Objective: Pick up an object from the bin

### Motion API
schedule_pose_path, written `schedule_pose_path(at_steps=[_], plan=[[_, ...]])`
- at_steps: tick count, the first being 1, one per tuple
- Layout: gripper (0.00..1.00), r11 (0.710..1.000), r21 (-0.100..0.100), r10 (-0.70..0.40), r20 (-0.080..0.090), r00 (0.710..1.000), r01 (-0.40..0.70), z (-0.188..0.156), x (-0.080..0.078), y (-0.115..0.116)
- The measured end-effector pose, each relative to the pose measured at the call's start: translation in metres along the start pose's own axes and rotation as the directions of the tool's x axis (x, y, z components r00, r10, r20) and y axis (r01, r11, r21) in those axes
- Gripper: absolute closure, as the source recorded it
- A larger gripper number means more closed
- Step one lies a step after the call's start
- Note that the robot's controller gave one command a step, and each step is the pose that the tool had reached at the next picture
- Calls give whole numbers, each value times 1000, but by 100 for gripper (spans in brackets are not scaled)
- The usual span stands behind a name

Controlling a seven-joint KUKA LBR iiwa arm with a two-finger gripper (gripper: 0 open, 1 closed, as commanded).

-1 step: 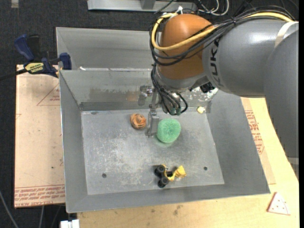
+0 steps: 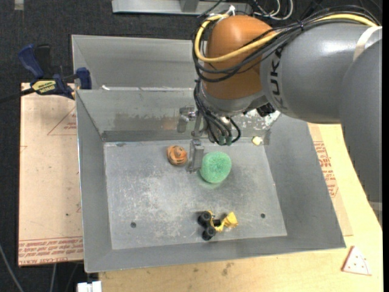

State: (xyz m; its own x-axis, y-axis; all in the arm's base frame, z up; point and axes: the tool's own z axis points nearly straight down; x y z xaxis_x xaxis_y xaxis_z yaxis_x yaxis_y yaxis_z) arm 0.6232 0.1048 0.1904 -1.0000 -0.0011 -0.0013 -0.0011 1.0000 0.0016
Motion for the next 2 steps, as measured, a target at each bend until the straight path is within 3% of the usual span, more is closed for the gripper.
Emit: schedule_pose_path(at_steps=[1,2], plan=[[0,1000,-2,27,3,1000,-27,23,-3,-26],[0,999,2,-38,1,999,38,52,-13,-47]])
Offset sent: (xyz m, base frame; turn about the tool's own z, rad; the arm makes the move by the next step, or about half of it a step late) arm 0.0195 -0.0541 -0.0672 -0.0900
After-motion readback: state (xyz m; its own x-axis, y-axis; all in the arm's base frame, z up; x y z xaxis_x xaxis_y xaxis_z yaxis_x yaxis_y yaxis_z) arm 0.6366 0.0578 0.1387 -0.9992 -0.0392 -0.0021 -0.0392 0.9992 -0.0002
